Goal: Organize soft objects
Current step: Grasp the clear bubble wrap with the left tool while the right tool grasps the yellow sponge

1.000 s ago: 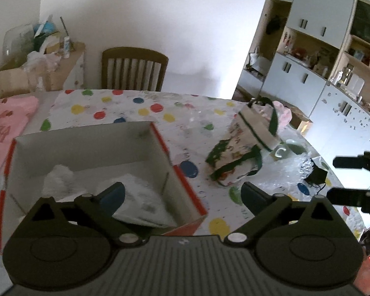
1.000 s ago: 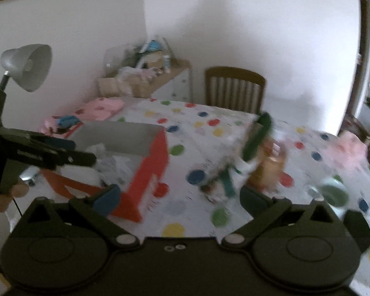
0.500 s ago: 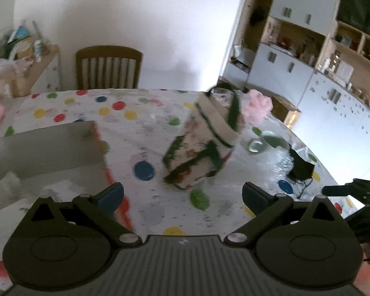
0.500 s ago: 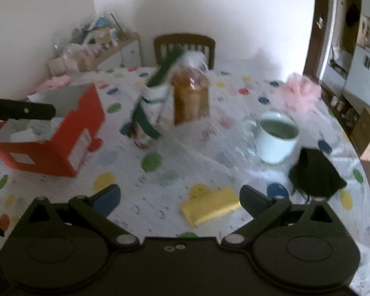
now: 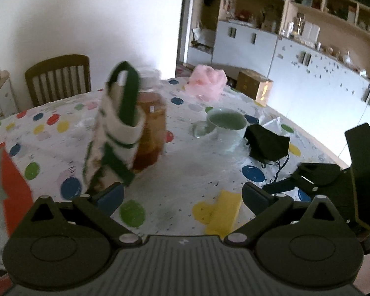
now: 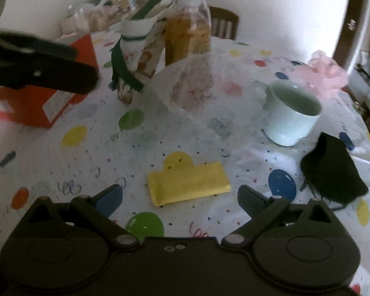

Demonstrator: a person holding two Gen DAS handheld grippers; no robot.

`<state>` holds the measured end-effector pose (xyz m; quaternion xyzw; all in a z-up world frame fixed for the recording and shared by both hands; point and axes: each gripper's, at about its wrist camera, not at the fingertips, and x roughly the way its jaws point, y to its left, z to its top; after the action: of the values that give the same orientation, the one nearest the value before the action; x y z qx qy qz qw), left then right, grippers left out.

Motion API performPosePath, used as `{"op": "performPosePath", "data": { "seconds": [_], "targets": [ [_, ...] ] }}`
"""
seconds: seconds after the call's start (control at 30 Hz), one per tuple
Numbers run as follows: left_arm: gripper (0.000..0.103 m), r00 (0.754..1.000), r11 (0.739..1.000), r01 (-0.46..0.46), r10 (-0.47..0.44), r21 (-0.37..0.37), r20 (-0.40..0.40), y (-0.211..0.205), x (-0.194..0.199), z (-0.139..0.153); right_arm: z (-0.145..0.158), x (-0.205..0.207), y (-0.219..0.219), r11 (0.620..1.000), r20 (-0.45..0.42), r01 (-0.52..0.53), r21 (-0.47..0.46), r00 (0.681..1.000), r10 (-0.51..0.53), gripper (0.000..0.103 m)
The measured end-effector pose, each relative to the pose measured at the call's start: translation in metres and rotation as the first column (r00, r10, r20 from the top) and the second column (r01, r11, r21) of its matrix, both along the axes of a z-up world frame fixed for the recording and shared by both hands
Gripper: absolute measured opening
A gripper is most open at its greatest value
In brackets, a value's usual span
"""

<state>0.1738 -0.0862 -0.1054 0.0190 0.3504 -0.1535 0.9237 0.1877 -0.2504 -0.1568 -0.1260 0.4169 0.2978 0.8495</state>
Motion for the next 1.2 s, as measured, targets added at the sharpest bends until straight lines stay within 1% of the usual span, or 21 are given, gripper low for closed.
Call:
{"op": "performPosePath", "data": {
  "seconds": [0.13, 0.2, 0.33, 0.47, 0.63, 0.77, 0.87, 0.97, 1.03, 1.2],
  "targets": [
    [0.103, 1.000, 0.999, 0.011, -0.011, 0.041, 0.001, -0.024, 0.016, -0.008, -0.011, 0.012, 0.000, 0.996, -0.006, -0.084, -0.015, 0.996, 0.083, 0.102],
    [0.103, 1.000, 0.998, 0.015, -0.016, 0.068, 0.014, -0.033, 0.022, -0.010, -0.015, 0.016, -0.001, 0.992, -0.014, -0.126, -0.014, 0.992, 0.126, 0.103],
    [0.103, 0.999, 0.991, 0.013, -0.019, 0.136, 0.041, -0.048, 0.037, -0.016, -0.019, 0.026, -0.003, 0.983, -0.034, -0.181, 0.012, 0.983, 0.181, 0.103],
    [0.103, 0.999, 0.987, 0.018, -0.024, 0.161, 0.039, -0.054, 0.051, -0.022, -0.024, 0.033, -0.001, 0.975, -0.042, -0.220, 0.018, 0.974, 0.221, 0.103],
    [0.103, 0.999, 0.978, 0.039, -0.041, 0.205, 0.007, -0.062, 0.067, -0.034, -0.031, 0.042, 0.001, 0.970, -0.061, -0.242, 0.028, 0.968, 0.243, 0.103],
    [0.102, 0.999, 0.976, 0.029, -0.023, 0.214, -0.033, -0.062, 0.076, -0.047, -0.038, 0.046, 0.003, 0.967, -0.072, -0.253, 0.029, 0.964, 0.255, 0.103],
    [0.102, 0.998, 0.975, 0.026, -0.015, 0.219, -0.054, -0.061, 0.080, -0.055, -0.040, 0.045, 0.005, 0.967, -0.062, -0.255, 0.024, 0.965, 0.256, 0.103],
    [0.094, 0.997, 0.977, 0.014, 0.003, 0.214, -0.077, -0.059, 0.083, -0.061, -0.044, 0.045, 0.007, 0.966, -0.059, -0.257, 0.012, 0.965, 0.257, 0.102],
    [0.081, 0.995, 0.979, 0.007, 0.013, 0.206, -0.096, -0.057, 0.085, -0.064, -0.044, 0.043, 0.007, 0.966, -0.045, -0.259, 0.005, 0.965, 0.259, 0.102],
    [0.060, 0.993, 0.978, 0.004, 0.021, 0.210, -0.119, -0.056, 0.087, -0.069, -0.047, 0.036, 0.011, 0.967, -0.023, -0.255, -0.010, 0.967, 0.254, 0.099]
  ]
}}
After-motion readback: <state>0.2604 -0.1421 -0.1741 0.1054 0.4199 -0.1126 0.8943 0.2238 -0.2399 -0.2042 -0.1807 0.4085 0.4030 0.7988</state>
